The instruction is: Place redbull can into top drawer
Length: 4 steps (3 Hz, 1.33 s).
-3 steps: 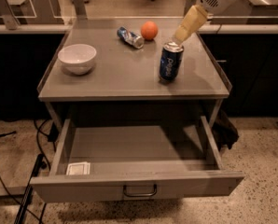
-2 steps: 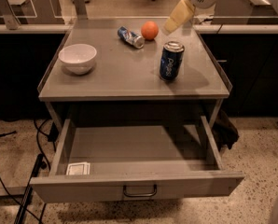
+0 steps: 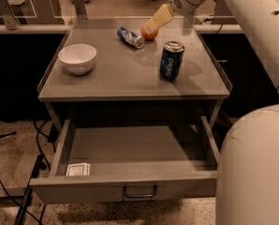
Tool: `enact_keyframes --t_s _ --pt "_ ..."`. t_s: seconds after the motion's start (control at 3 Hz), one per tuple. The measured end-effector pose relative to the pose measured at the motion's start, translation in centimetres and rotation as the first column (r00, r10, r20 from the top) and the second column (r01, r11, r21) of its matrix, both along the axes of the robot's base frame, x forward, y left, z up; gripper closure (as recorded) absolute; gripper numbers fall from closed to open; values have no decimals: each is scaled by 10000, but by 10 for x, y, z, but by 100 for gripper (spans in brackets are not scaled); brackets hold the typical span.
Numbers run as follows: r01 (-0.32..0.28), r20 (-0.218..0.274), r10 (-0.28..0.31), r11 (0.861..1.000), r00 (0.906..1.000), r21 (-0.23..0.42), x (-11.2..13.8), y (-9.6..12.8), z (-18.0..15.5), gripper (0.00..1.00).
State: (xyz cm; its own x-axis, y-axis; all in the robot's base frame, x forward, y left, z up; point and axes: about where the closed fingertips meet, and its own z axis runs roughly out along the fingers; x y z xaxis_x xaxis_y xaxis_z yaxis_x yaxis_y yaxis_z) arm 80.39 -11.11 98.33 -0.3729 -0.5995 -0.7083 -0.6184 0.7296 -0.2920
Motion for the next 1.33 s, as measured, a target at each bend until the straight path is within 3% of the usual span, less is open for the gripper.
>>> enact_keyframes --t_s 0.67,1.33 --pt "-15 13 15 9994 10000 343 10 11 -15 0" --pt "-421 -146 441 9923 9989 1168 38 53 -67 0"
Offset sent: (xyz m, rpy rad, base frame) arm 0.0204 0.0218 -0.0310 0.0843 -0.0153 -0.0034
